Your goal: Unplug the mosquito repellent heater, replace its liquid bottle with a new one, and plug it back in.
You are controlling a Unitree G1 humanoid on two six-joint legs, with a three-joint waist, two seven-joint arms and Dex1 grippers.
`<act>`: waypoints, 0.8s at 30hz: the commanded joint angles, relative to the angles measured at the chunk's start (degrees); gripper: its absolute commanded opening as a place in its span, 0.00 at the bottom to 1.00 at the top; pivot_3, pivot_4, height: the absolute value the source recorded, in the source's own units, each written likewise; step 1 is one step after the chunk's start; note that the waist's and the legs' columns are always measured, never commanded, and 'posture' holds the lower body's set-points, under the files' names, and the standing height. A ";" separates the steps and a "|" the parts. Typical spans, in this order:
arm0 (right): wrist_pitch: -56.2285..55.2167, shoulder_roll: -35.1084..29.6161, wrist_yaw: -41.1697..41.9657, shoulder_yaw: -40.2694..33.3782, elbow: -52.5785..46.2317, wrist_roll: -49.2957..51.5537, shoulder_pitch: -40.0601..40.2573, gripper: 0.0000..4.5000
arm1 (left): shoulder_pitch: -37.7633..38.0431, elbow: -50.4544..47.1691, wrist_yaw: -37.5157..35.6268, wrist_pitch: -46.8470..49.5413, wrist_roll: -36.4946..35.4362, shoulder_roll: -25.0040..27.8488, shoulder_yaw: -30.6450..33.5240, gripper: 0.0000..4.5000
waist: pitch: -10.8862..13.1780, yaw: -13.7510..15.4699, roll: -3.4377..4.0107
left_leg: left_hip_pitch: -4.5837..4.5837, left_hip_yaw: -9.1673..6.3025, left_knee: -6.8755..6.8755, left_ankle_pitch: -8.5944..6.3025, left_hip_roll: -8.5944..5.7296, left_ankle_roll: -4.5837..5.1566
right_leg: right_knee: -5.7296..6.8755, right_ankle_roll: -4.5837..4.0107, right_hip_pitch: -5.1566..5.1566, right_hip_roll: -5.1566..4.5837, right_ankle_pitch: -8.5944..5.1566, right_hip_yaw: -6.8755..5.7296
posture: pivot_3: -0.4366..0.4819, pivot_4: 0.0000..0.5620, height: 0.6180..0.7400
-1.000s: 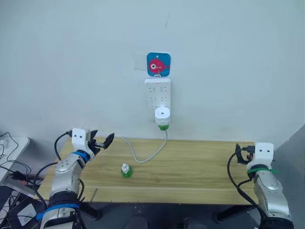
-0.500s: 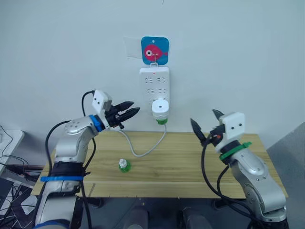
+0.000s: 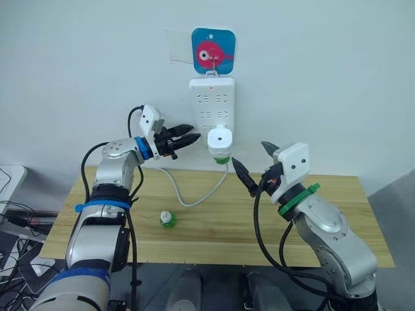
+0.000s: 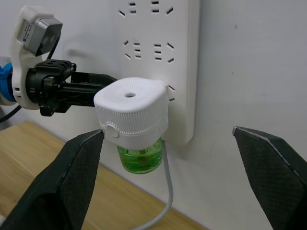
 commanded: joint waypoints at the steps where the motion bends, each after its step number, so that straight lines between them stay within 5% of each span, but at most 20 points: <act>1: 1.59 0.55 -1.10 -0.86 -4.43 0.73 1.16 1.00 | -4.05 2.48 -2.89 -2.16 0.43 -1.35 -0.25 0.43 | 0.24 -0.14 0.03 | -0.08 -0.16 0.05 0.00 0.00 0.00 | -0.01 0.00 0.00 -0.01 0.00 -0.15 | 0.74 0.44 1.00; 10: 5.29 0.88 -2.85 -2.48 -7.19 1.44 3.71 1.00 | -8.62 9.51 -6.56 -5.24 2.50 -3.89 -0.27 0.43 | 0.65 -0.67 0.30 | -0.41 -0.92 0.10 0.01 0.00 -0.02 | 0.00 -0.12 -0.02 -0.05 -0.07 -0.92 | 0.71 0.44 1.00; 24: 7.10 1.68 -3.96 -2.94 -7.66 1.33 2.77 1.00 | -7.59 13.85 -2.53 -5.04 5.07 -3.79 0.49 0.43 | 0.77 -2.19 0.43 | -0.46 -1.25 0.10 0.10 0.00 -0.16 | 0.04 -0.11 0.05 -0.08 -0.08 -1.22 | 0.70 0.44 1.00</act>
